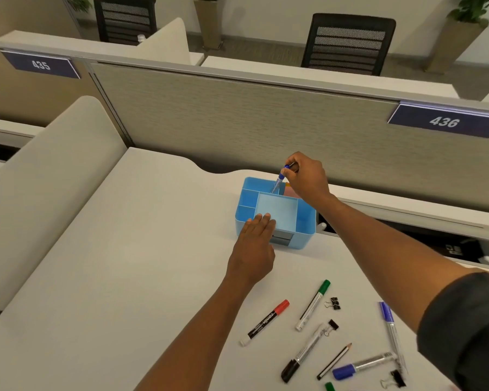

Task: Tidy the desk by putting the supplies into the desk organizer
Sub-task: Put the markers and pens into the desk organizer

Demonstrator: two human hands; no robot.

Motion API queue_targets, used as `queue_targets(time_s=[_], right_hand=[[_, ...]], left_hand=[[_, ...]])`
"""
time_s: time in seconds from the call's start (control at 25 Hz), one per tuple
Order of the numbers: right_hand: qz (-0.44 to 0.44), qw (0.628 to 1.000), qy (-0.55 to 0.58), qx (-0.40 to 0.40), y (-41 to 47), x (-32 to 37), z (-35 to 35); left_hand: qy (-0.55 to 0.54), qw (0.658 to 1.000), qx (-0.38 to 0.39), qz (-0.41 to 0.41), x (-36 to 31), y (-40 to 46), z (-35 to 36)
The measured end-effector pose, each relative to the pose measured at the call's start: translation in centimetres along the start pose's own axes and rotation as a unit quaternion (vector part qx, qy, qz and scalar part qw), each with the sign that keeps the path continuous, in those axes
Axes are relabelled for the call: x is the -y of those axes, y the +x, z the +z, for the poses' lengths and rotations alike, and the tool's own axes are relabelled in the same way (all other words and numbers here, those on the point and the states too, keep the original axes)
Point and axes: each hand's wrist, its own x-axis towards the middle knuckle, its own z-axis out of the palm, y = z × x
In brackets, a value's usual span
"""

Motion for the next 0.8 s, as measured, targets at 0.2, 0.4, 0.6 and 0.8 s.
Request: queue_targets(time_s=[0.2, 0.4, 0.6, 0.8], right_hand=[[0.004, 0.999, -0.008, 0.040, 0.1, -0.5, 1.2], [0.019, 0.998, -0.008, 0.052, 0.3, -0.7, 1.4], [0.023, 0.999, 0.009, 0.038, -0.4, -0.7, 0.3], [0.010, 0.999, 0.030, 0.005, -3.2, -1.1, -3.0]], left_hand=[[-0.004, 1.000, -0.004, 0.005, 0.2, 0.0, 0.3], [-0.001, 1.000, 0.003, 0.002, 0.2, -0.1, 0.3], [0.009, 1.000, 0.009, -0.001, 0.0, -0.2, 0.2], [0.032, 0.999, 0.032, 0.009, -0.4, -0.4, -0.4]])
